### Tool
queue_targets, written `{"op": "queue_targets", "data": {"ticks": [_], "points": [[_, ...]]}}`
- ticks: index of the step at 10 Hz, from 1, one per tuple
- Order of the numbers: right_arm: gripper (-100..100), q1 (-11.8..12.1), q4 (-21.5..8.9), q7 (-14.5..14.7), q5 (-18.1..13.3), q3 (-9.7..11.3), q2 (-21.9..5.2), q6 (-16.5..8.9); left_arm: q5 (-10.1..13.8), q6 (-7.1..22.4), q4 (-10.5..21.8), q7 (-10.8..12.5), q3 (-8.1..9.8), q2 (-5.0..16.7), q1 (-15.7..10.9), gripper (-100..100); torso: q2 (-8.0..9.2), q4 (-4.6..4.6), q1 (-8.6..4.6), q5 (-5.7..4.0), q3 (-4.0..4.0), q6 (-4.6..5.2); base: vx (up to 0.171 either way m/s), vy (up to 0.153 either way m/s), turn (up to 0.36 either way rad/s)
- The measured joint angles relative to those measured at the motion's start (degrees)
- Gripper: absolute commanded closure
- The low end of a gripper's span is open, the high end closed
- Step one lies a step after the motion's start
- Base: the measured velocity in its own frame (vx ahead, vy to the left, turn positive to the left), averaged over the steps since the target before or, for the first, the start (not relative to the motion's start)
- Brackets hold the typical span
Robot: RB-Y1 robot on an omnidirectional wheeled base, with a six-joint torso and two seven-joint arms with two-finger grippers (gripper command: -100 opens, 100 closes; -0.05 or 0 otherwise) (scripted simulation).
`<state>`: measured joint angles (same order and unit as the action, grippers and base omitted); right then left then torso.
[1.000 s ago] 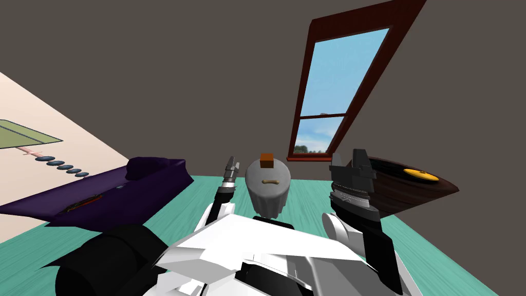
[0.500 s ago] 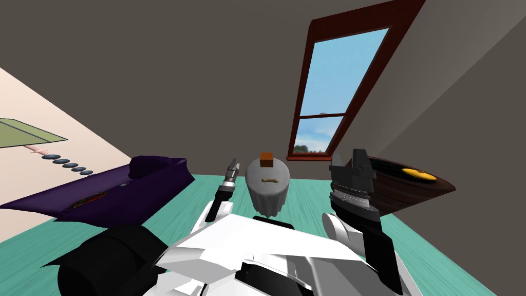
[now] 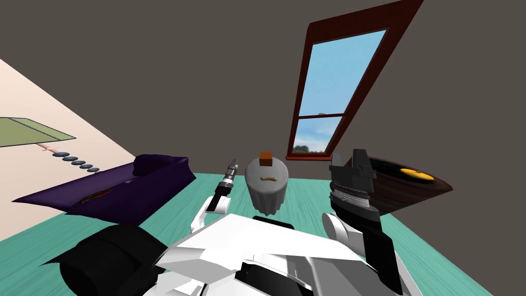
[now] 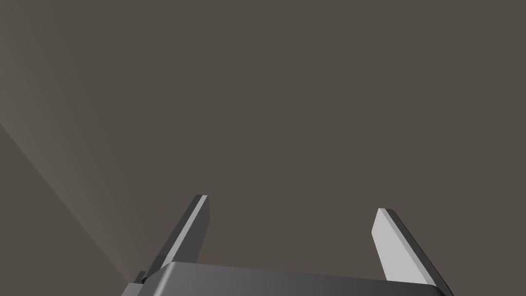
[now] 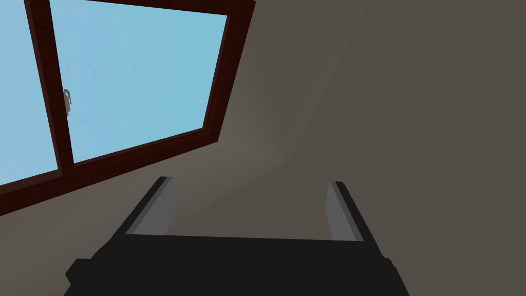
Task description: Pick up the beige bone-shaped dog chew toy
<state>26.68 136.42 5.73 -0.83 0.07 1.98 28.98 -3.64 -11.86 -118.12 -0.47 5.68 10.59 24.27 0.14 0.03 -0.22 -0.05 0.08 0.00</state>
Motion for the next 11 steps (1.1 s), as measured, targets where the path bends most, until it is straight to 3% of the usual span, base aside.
{"op": "queue_targets", "data": {"ticks": [2,3,7,11], "points": [[0,0.0,0.0,0.0,0.0,0.0,0.0,0.0,1.3,2.4,4.1,-0.6,2.25,2.0,-2.8,-100,-0.02,0.00,0.02,0.00,-0.01,0.00,-0.037,-0.059,0.021],[0,0.0,0.0,0.0,0.0,0.0,0.0,0.0,1.6,3.3,5.9,-1.4,2.80,1.9,-3.3,-100,-0.02,-0.01,0.00,0.00,-0.01,0.00,-0.023,-0.044,0.008],[0,0.0,0.0,0.0,0.0,0.0,0.0,0.0,3.2,8.9,10.4,-2.6,5.74,3.7,-7.2,-100,-0.08,-0.02,-0.03,-0.01,-0.04,0.01,-0.023,-0.054,0.002],[0,0.0,0.0,0.0,0.0,0.0,0.0,0.0,4.5,12.3,15.5,-2.9,7.88,5.1,-10.2,-100,-0.12,-0.02,0.08,0.01,-0.06,0.00,-0.017,-0.047,-0.023]]}}
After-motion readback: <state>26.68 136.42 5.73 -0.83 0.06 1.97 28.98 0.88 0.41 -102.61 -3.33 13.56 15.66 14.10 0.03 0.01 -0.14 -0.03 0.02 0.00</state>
